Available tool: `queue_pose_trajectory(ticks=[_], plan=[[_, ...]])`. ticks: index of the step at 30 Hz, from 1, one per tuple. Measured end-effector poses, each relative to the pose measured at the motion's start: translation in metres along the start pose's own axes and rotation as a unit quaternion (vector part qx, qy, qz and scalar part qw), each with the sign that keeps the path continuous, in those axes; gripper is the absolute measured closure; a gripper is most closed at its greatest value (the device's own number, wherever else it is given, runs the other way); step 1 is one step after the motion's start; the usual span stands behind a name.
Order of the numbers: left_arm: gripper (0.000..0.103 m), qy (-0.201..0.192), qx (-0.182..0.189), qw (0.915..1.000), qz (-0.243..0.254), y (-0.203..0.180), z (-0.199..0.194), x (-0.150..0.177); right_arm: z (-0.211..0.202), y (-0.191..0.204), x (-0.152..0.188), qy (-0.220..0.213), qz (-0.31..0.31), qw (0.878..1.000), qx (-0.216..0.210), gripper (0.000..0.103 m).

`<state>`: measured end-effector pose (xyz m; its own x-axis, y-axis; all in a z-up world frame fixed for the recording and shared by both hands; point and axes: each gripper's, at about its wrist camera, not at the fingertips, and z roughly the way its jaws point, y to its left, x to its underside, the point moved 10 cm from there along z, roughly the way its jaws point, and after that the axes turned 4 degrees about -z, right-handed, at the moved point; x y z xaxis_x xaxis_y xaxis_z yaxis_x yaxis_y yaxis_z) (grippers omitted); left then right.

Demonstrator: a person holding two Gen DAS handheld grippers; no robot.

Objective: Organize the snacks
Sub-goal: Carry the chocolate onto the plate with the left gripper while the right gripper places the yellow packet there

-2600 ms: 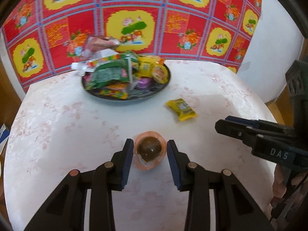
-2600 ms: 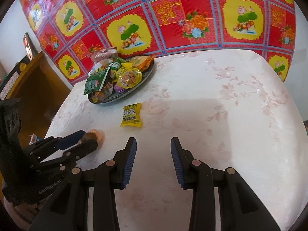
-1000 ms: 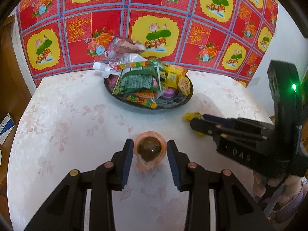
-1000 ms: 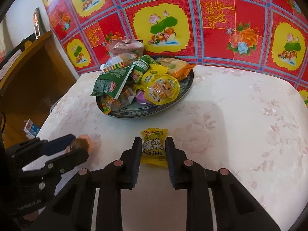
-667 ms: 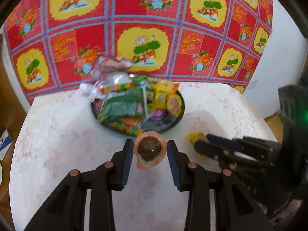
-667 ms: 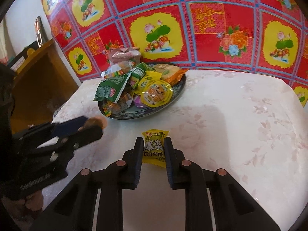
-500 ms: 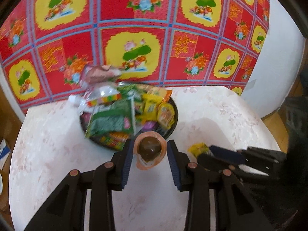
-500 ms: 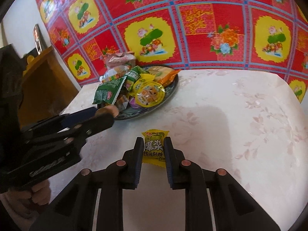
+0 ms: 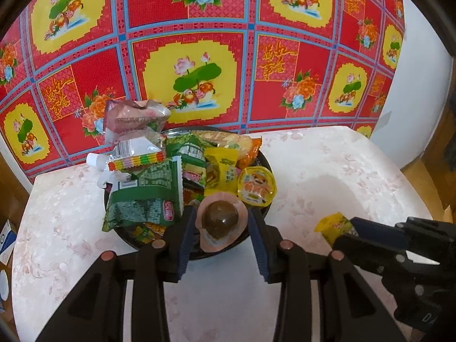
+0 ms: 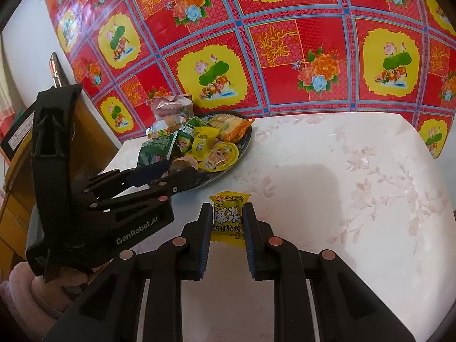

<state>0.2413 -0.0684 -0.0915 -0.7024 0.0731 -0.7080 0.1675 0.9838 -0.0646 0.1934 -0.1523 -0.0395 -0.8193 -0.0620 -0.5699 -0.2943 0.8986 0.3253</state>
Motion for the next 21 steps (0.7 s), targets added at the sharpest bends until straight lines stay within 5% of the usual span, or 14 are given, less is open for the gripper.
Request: queue_pose_trajectory(ticks=[21], plan=[[0.054, 0.0, 0.032, 0.9986, -0.043, 0.009, -0.02, 0.008, 0.035, 0.015, -0.06, 0.002, -0.053, 0.999, -0.007, 0.081]])
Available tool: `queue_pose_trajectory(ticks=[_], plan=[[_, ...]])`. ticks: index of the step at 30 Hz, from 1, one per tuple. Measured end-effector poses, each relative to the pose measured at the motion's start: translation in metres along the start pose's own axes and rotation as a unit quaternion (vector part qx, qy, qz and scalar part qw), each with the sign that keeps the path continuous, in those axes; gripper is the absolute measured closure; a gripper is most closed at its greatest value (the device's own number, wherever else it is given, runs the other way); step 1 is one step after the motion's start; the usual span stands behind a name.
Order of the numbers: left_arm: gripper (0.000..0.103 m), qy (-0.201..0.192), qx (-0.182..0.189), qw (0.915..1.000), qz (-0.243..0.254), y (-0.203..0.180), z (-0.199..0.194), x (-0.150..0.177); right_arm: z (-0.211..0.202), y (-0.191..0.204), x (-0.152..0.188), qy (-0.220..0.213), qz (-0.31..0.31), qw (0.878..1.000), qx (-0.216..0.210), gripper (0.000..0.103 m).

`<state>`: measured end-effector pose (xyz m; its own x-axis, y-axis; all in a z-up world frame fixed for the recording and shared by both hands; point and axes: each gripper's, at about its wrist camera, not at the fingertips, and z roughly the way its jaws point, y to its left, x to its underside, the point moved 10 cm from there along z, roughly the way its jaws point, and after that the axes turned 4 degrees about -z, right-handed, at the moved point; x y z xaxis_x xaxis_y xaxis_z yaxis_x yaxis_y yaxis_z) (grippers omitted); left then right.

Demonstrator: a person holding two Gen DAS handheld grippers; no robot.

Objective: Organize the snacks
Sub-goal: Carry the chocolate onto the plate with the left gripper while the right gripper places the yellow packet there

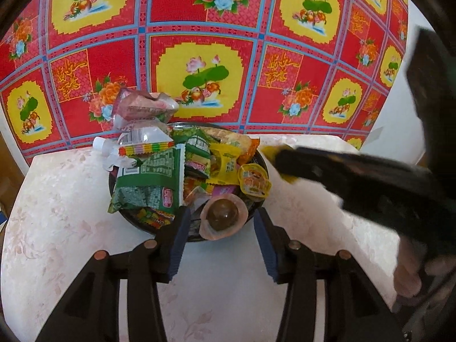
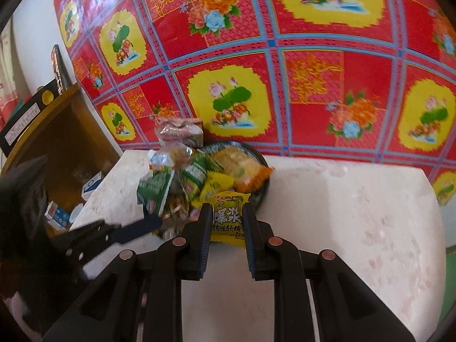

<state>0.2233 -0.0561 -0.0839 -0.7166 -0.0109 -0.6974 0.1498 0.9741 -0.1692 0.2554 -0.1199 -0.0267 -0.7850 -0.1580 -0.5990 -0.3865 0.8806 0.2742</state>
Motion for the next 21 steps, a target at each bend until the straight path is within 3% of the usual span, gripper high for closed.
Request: queue_pose_trajectory(ticks=[9, 17, 21], plan=[[0.054, 0.0, 0.003, 1.0, -0.003, 0.003, -0.004, 0.003, 0.04, 0.003, -0.032, 0.009, -0.006, 1.0, -0.011, 0.081], [0.054, -0.001, 0.003, 1.0, -0.008, 0.005, -0.007, 0.002, 0.071, 0.001, -0.037, 0.032, -0.016, 0.999, 0.004, 0.08], [0.054, 0.0, 0.002, 0.9999, -0.013, 0.007, -0.009, 0.003, 0.07, 0.001, -0.038, 0.031, -0.007, 0.999, -0.007, 0.069]])
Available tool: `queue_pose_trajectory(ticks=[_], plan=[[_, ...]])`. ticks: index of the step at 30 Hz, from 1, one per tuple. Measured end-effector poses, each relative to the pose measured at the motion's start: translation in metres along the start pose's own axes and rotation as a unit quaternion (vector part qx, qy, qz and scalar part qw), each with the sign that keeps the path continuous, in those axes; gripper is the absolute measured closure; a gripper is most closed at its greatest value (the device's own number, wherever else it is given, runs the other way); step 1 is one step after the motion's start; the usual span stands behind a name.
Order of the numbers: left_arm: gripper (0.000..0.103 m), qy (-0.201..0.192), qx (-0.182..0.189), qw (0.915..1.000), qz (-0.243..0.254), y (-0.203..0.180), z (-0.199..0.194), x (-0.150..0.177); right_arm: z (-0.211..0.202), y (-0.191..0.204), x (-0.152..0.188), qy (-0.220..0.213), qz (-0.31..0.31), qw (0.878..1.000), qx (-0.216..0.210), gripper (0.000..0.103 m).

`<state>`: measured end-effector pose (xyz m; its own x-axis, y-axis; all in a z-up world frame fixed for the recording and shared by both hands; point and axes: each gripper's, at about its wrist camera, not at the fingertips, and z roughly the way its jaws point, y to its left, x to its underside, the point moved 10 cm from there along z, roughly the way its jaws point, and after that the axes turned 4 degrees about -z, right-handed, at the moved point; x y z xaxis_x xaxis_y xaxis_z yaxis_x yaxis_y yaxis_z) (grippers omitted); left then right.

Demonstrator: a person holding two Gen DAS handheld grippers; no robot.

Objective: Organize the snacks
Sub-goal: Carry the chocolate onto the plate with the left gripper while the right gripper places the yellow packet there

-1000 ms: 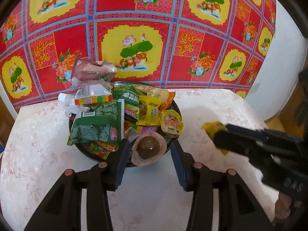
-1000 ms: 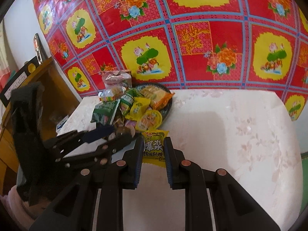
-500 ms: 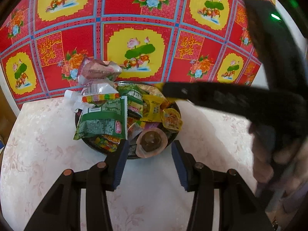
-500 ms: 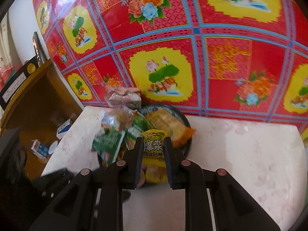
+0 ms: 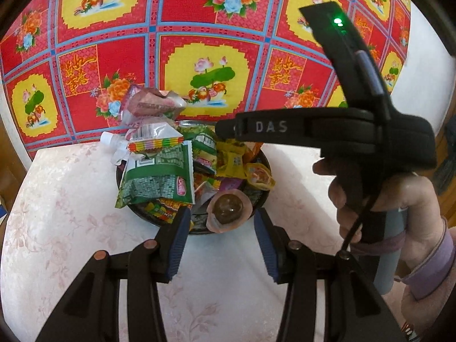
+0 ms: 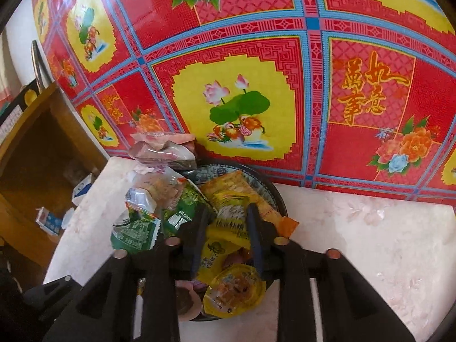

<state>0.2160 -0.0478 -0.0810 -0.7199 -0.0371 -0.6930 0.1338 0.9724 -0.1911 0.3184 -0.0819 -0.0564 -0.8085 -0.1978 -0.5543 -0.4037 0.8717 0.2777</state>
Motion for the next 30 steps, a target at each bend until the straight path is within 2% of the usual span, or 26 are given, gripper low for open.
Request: queue_pose_trajectory(ticks=[4, 14, 18, 30], plan=[[0.054, 0.0, -0.004, 1.0, -0.003, 0.002, -0.002, 0.001, -0.008, 0.002, 0.0, -0.006, -0.01, 1.0, 0.0, 0.065], [0.054, -0.002, -0.017, 0.9998, -0.014, 0.01, -0.011, 0.0, -0.04, 0.008, 0.007, -0.026, -0.006, 1.0, 0.011, 0.064], [0.054, -0.004, -0.023, 0.9995, -0.023, 0.016, -0.015, -0.001, -0.059, 0.008, 0.018, -0.032, 0.006, 0.999, 0.022, 0.061], [0.054, -0.009, -0.04, 0.9981, -0.046, 0.032, -0.027, -0.004, -0.084, 0.022, 0.051, -0.031, 0.033, 0.999, 0.031, 0.06]])
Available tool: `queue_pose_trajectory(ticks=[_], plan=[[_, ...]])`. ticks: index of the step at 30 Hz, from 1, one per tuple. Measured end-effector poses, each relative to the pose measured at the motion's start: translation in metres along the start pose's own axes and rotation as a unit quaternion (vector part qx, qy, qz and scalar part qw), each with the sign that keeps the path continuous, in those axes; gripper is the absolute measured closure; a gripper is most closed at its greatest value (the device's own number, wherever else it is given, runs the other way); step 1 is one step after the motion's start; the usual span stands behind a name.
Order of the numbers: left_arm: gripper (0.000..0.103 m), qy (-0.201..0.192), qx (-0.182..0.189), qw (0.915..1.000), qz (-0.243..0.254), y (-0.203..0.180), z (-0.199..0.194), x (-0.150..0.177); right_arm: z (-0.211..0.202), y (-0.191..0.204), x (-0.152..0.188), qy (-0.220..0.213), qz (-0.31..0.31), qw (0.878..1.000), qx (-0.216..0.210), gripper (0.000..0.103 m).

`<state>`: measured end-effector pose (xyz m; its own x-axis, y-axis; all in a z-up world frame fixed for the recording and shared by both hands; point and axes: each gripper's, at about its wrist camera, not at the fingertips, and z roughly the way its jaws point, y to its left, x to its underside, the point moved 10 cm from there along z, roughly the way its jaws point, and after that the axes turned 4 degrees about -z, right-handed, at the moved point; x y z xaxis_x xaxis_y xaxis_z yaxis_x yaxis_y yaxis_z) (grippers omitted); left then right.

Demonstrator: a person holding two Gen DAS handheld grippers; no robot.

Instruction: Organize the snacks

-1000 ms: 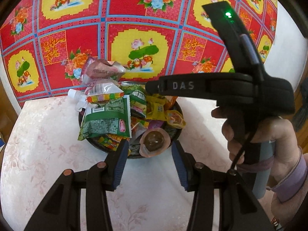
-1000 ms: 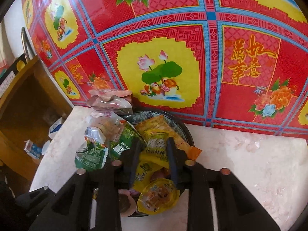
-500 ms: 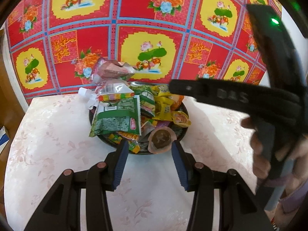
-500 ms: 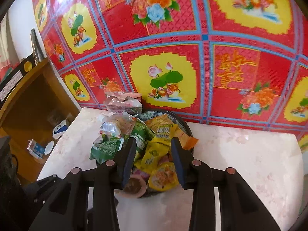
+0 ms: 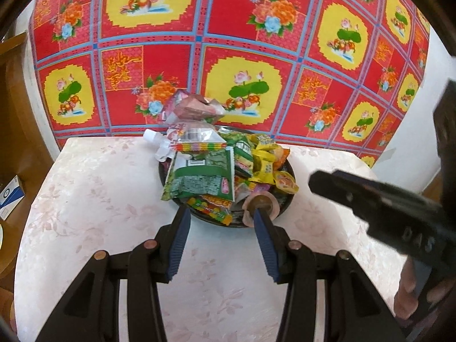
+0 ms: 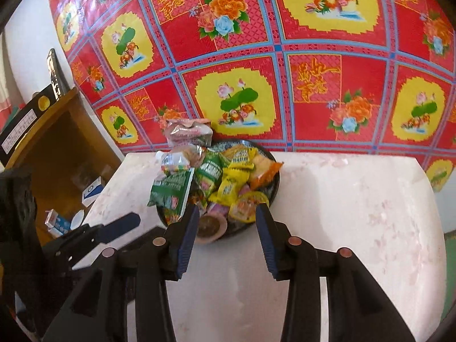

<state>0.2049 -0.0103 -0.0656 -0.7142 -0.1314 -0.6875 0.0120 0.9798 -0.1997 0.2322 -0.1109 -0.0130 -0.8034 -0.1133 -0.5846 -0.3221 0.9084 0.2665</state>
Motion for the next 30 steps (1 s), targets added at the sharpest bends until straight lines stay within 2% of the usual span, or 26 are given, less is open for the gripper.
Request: queue_pose_trajectory(ticks=[5, 22, 30], plan=[[0.049, 0.0, -0.013, 0.9999, -0.007, 0.005, -0.001, 0.0, -0.003, 0.005, 0.011, 0.003, 0.006, 1.0, 0.0, 0.06], [0.049, 0.003, -0.027, 0.9996, -0.013, 0.007, 0.002, 0.003, -0.008, 0.01, 0.025, 0.003, 0.022, 1.0, -0.003, 0.06], [0.049, -0.011, -0.047, 0.9988, -0.013, 0.014, 0.006, 0.004, -0.006, 0.003, 0.028, -0.017, 0.026, 0.999, 0.018, 0.06]])
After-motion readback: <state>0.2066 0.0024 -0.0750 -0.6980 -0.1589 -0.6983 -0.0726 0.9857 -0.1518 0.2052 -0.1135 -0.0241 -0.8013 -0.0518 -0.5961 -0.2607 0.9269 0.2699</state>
